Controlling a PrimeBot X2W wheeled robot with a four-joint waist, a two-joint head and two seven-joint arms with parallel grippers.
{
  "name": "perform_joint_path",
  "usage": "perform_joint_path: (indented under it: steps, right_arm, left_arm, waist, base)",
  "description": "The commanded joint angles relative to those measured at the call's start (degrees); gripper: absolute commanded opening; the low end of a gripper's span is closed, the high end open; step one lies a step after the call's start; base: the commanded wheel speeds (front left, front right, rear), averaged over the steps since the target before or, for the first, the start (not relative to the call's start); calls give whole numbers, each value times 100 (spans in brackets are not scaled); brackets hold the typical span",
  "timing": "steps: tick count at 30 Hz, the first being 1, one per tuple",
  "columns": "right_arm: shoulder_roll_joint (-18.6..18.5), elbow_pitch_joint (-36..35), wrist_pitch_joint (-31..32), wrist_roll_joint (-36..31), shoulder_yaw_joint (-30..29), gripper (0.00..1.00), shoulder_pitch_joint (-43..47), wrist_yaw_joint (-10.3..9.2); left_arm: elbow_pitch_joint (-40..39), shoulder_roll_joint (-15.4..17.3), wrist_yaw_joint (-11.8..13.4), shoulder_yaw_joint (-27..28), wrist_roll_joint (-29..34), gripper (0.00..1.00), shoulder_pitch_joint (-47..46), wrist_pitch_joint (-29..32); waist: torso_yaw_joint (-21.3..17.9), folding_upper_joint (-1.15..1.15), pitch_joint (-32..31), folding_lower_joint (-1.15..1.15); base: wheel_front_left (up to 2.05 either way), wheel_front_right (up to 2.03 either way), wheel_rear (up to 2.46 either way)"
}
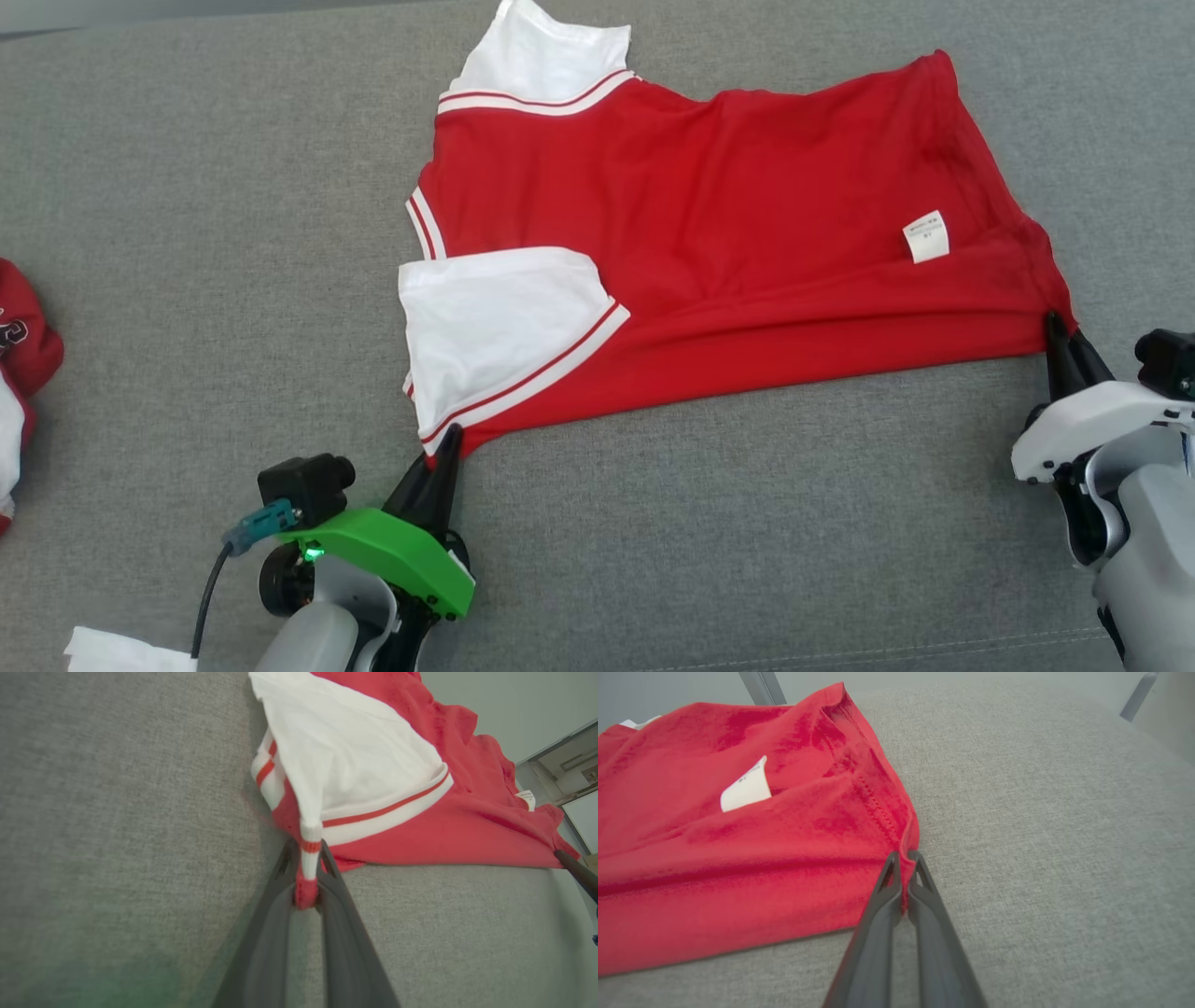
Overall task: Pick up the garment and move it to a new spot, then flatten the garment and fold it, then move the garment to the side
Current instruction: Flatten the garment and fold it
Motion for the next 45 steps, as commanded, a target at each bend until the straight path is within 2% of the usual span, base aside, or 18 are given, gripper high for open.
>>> perform_joint_path:
  steps: [1, 10, 20, 22, 23, 24, 30, 36, 40, 45]
  right_arm:
    - [-73, -65, 3, 57, -1, 0, 156, -12]
    - [-405, -592, 2, 529, 189, 0, 1013, -13]
    - [-700, -772, 23, 848, 536, 0, 1731, -13]
    - [-713, -766, 22, 880, 558, 45, 1748, -13]
    - [-711, -788, 18, 888, 555, 87, 1755, -13]
    - [-708, -822, 13, 899, 539, 100, 1759, -13]
    - [-678, -1163, -1, 754, 338, 100, 1871, -10]
    - [-551, -2280, -3, 171, 27, 100, 2112, -10]
    - [-390, -2755, -3, 42, 103, 100, 2094, -10]
    - [-317, -3051, -3, 0, 281, 100, 1910, -10]
  left_arm:
    - [-46, 104, 6, 16, 27, 0, 113, 13]
    - [-641, 384, 161, -104, -51, 0, 808, 358]
    - [-1371, 492, 482, -218, -129, 0, 1453, 671]
    - [-1423, 502, 525, -209, -113, 45, 1488, 659]
    - [-1449, 498, 549, -219, -103, 81, 1496, 668]
    - [-1481, 489, 556, -231, -100, 100, 1503, 683]
    - [-1631, 526, 692, -249, -88, 100, 1544, 773]
    - [-2108, 696, 901, -103, 16, 100, 1230, 909]
    - [-2249, 873, 918, -35, 121, 100, 738, 1142]
    - [-2252, 1141, 843, 129, 176, 100, -389, 1604]
  waist:
    - [-24, 0, -79, 0]
    - [-65, 0, -392, 0]
    - [-54, 0, -520, 0]
    - [-55, 0, -537, 0]
    - [-55, 0, -550, 0]
    - [-55, 0, -567, 0]
    - [-62, 0, -673, 0]
    - [-188, 0, -736, 0]
    - [-306, 0, -675, 0]
    - [-443, 0, -396, 0]
  base:
    - [0, 0, 0]
    - [0, 0, 0]
    - [0, 0, 0]
    - [0, 0, 0]
    - [0, 0, 0]
    - [0, 0, 0]
    - [0, 0, 0]
    - [0, 0, 0]
    - [0, 0, 0]
    - [0, 0, 0]
